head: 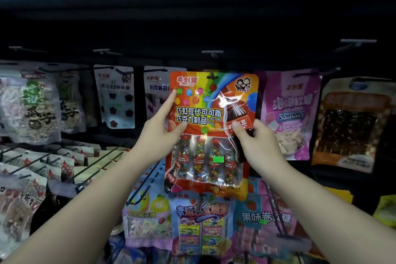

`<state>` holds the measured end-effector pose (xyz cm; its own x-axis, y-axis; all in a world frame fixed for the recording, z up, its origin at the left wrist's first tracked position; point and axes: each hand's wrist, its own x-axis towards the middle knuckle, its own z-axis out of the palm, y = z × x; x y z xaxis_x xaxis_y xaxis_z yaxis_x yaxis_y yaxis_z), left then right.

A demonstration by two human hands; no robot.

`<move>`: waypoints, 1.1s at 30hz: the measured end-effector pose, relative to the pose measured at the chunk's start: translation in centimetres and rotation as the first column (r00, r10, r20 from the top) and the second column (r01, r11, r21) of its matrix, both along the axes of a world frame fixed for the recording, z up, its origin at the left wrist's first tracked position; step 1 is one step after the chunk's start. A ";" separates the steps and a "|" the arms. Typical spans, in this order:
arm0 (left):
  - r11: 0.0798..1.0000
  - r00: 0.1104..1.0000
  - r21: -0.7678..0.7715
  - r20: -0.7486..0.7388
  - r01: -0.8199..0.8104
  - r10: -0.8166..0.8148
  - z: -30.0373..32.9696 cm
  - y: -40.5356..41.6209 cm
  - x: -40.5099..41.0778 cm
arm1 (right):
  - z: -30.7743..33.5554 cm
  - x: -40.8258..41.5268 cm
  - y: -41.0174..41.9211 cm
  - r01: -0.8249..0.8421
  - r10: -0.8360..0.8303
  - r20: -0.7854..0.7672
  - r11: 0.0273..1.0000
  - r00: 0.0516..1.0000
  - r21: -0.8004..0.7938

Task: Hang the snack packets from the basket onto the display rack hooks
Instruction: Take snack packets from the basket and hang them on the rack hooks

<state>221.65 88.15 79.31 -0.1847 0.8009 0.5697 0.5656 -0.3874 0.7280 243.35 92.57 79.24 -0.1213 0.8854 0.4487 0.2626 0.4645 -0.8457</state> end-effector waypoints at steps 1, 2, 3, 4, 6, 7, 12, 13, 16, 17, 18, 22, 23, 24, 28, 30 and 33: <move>1.000 1.000 -0.007 -0.003 0.001 -0.001 0.1 0.8 -0.2 | 0.1 -0.2 0.6 0.000 0.000 0.004 1.000 1.000 -0.009; 1.000 1.000 -0.016 -0.005 0.003 -0.003 0.3 1.6 -0.3 | 0.3 -0.4 1.3 0.004 -0.004 0.014 1.000 1.000 -0.017; 1.000 1.000 -0.024 -0.007 -0.001 0.000 0.4 2.4 -0.5 | 0.4 -0.7 2.0 0.016 -0.015 0.032 1.000 0.999 -0.020; 0.999 1.000 -0.033 -0.010 -0.011 0.011 0.5 3.4 -0.6 | 0.5 -0.9 2.8 0.032 -0.031 0.050 0.999 0.998 -0.019; 0.997 0.998 -0.055 -0.022 -0.059 0.058 0.7 5.3 -0.9 | 0.8 -1.4 4.6 0.072 -0.070 0.072 0.997 0.995 -0.025; 0.994 0.996 -0.063 -0.035 -0.089 0.087 0.9 6.3 -0.9 | 0.9 -1.7 5.4 0.093 -0.090 0.078 0.995 0.993 -0.033; 0.974 0.978 -0.108 -0.098 -0.197 0.187 0.9 10.5 -1.0 | 1.0 -2.8 9.0 0.169 -0.162 0.086 0.982 0.983 -0.085; 0.969 0.973 -0.118 -0.106 -0.215 0.203 0.8 11.0 -0.9 | 1.0 -2.9 9.4 0.187 -0.180 0.085 0.978 0.980 -0.096; 0.961 0.962 -0.094 -0.107 -0.261 0.251 0.1 11.5 -0.7 | 0.8 -3.2 9.8 0.249 -0.237 0.116 0.963 0.965 -0.100; 0.959 0.958 -0.079 -0.114 -0.271 0.261 -0.2 11.3 -0.7 | 0.7 -3.2 9.5 0.260 -0.248 0.129 0.962 0.960 -0.088; 0.959 0.955 -0.056 -0.128 -0.276 0.267 -0.4 10.9 -0.7 | 0.7 -3.2 9.0 0.264 -0.253 0.136 0.962 0.958 -0.066; 0.937 0.908 0.023 -0.241 -0.348 0.343 -1.2 7.8 -1.3 | -0.3 -3.0 6.3 0.272 -0.308 0.185 0.942 0.933 0.196; 0.903 0.852 0.051 -0.314 -0.426 0.419 -1.4 6.4 -1.4 | -0.8 -2.9 5.6 0.273 -0.360 0.268 0.910 0.894 0.311; 0.862 0.772 0.089 -0.405 -0.500 0.490 -1.7 4.9 -1.6 | -1.4 -2.7 4.9 0.247 -0.418 0.355 0.865 0.836 0.436; 0.798 0.399 0.149 -0.803 -0.584 0.442 -4.0 -2.8 -1.9 | -4.9 -3.8 1.2 -0.153 -0.458 0.628 0.719 0.629 0.678; 0.778 0.308 0.054 -0.900 -0.625 0.310 -6.8 -6.6 -2.5 | -7.7 -5.2 -1.7 -0.330 -0.375 0.713 0.694 0.593 0.640; 0.742 0.291 -0.070 -0.941 -0.667 0.173 -13.1 -12.4 -3.9 | -13.0 -7.9 -6.7 -0.520 -0.277 0.802 0.641 0.529 0.564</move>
